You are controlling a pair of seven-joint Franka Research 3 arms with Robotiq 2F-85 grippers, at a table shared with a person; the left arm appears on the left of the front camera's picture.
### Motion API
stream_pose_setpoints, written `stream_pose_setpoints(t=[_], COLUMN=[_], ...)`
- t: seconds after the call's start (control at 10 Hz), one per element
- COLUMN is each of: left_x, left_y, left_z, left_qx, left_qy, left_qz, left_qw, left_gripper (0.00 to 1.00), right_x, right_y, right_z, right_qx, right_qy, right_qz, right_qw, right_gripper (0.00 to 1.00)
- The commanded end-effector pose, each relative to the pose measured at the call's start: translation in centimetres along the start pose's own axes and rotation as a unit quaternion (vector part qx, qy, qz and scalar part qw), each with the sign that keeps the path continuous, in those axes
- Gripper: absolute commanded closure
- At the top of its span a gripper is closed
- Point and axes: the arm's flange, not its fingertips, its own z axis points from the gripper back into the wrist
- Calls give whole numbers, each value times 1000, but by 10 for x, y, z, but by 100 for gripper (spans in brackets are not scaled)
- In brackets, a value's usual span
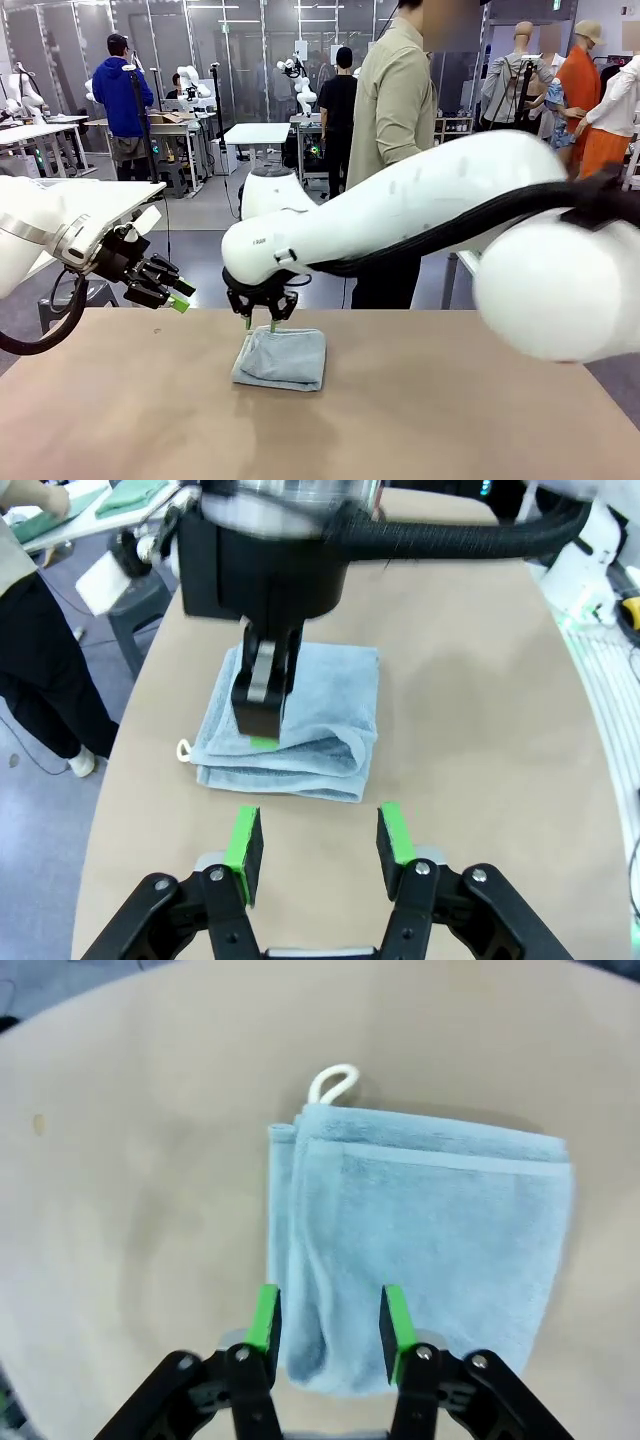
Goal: Fold the towels and place them in the basket.
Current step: When a person lays out a Towel with hook on the table, fold it in half twice, then place the folded Towel with hook on the right side of the table.
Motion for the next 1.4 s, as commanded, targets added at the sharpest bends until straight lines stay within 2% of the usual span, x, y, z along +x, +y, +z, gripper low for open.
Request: stream_pose_setpoints(t=[0.0, 0.3, 0.5, 0.6, 0.7, 1.3], left_x=[2, 2, 2, 2, 2, 2], left_y=[-1, -1, -1, -1, -1, -1], left_z=[1, 1, 1, 1, 1, 1], left_qx=[0, 0, 0, 0, 0, 0], left_qy=[6, 6, 6, 6, 6, 6], left_qz=[4, 4, 4, 4, 4, 4], left_qw=[1000, 1000, 1000, 1000, 1000, 1000], left_gripper=[40, 40, 40, 40, 40, 40], right_x=[-34, -52, -57, -56, -47, -47], right_y=[-67, -129, -146, -153, -140, -140], right_z=[51, 92, 103, 104, 106, 106], right_qx=[6, 13, 22, 0, 0, 0], right_qy=[-4, -7, -10, -22, -7, -7], right_qz=[51, 61, 58, 84, 53, 53], right_qw=[999, 998, 998, 996, 999, 999], right_gripper=[49, 49, 49, 49, 49, 49])
